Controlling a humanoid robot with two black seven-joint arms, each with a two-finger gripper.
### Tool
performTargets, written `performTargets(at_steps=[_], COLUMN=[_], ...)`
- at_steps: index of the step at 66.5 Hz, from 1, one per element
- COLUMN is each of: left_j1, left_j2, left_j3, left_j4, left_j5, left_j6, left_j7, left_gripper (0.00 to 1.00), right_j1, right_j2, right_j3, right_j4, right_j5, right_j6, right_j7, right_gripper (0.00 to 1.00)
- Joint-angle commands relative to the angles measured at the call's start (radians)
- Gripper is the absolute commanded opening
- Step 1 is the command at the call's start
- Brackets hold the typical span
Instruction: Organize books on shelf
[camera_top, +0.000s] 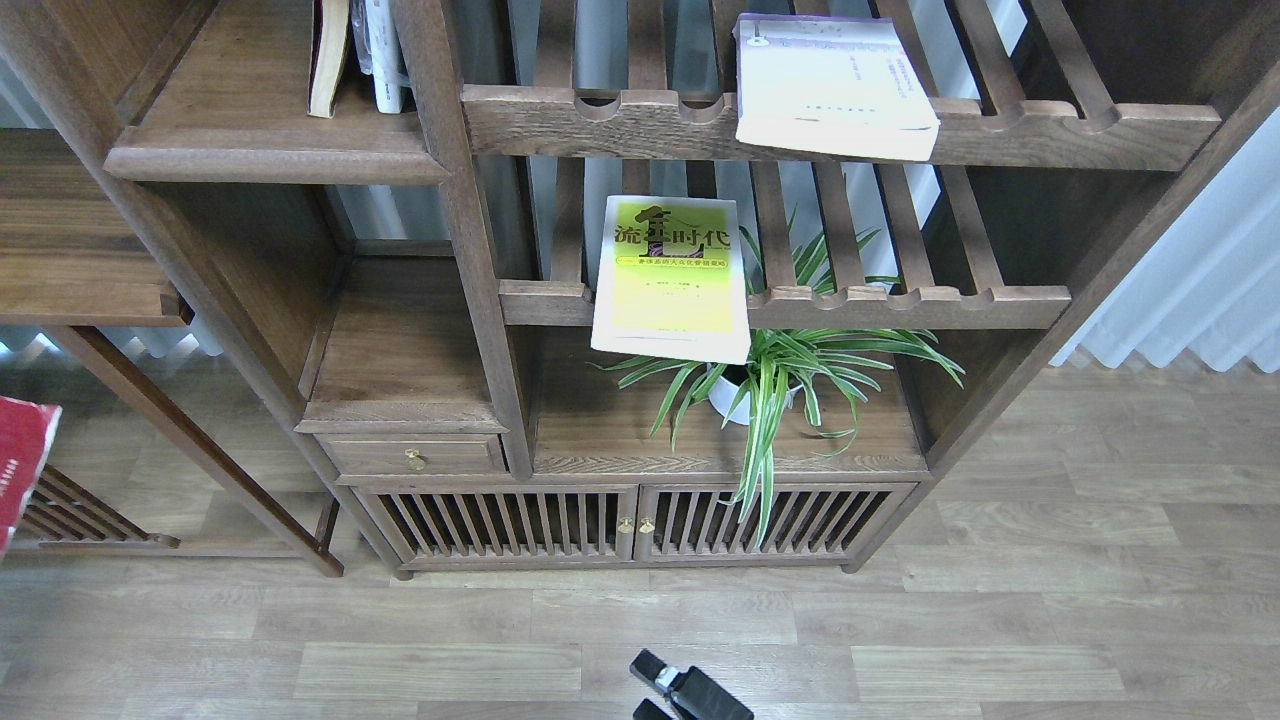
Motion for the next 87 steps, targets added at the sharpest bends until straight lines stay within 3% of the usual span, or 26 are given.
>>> performTargets(at_steps=[1,57,87], left_j1=[-0.063,-0.293,-0.583], left_j2=[0.086,0.548,0.755], left_j3=[0.000,0.000,0.031], left_j4=[0.000,0.001,0.026], left_j5=[-0.015,-0.091,-0.082], left_j6=[0.000,0.000,0.000], left_j7=[0.001,0.004,0.011], left_gripper=[0.05,0.05,0.05], right_j1=[0.022,0.056,0.067], right_j2=[0.009,0.005,0.004], right_j3=[-0.002,0.008,0.011], right_j4=[-0.027,-0.070,-0.074], right_j5=[0.000,0.003,0.009], right_j6=[0.000,0.000,0.000], right_j7=[-0.002,-0.002,-0.002], right_gripper=[0.98,0.98,0.98])
